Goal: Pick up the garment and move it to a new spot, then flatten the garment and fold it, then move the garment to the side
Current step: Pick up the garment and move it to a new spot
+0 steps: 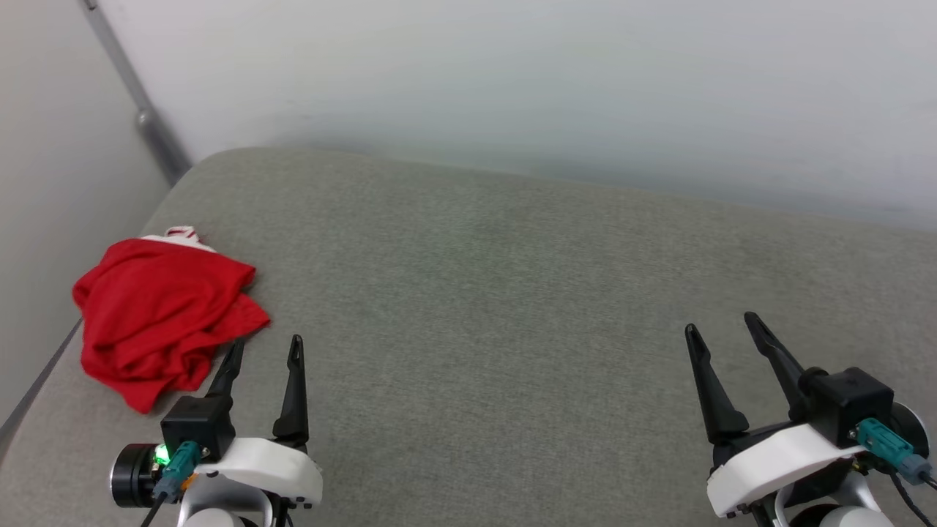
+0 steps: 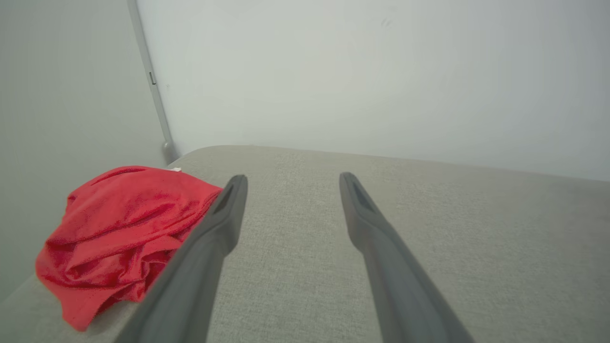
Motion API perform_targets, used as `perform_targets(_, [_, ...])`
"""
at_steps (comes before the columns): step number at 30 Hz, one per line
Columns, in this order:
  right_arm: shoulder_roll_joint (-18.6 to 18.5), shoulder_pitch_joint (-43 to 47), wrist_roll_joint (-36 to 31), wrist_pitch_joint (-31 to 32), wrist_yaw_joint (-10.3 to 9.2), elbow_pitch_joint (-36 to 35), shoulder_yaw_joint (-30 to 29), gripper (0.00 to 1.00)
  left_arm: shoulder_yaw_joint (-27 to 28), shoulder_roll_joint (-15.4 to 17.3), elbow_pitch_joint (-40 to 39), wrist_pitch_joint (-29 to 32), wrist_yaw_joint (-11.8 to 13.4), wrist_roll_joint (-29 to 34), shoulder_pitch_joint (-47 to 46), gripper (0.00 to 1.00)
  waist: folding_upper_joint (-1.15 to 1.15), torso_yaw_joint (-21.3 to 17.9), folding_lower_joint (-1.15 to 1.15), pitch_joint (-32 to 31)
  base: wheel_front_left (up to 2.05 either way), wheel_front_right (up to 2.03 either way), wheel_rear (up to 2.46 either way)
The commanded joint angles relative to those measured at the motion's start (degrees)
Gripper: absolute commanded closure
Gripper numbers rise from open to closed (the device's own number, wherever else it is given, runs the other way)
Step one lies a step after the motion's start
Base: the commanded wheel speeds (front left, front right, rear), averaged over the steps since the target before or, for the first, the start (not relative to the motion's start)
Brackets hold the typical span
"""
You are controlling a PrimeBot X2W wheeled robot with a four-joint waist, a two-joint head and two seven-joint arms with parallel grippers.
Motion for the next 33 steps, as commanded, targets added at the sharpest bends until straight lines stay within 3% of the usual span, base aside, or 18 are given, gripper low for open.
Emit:
perform_targets(1, [-0.4, -0.8, 0.2, 0.3, -0.02, -0.4, 0.7, 0.00, 0.7, -0.1, -0.5, -0.1, 0.3, -0.3, -0.5, 0.00, 0.00, 4.3, 0.00, 0.6, 0.00, 0.00, 0.00])
perform_targets(9, [-0.8, -1.1, -0.1, 0.6, -0.02, -1.3, 2.0, 0.00, 2.5, -0.5, -1.4, -0.1, -0.2, -0.8, 0.1, 0.00, 0.00, 12.5, 0.00, 1.1, 0.00, 0.00, 0.00])
perform_targets(16, [-0.6, -1.9, 0.1, 0.6, -0.02, -2.0, 3.4, 0.00, 4.2, -0.7, -1.5, -0.1, -0.4, -1.2, 1.1, 0.00, 0.00, 16.7, 0.00, 1.4, 0.00, 0.00, 0.00])
perform_targets(33, [-0.7, -3.2, 0.4, 1.1, -0.02, -1.9, 3.9, 0.00, 5.4, -0.6, 0.6, -0.1, -0.7, -1.0, -2.1, 0.00, 0.00, 16.5, 0.00, 3.4, 0.00, 0.00, 0.00])
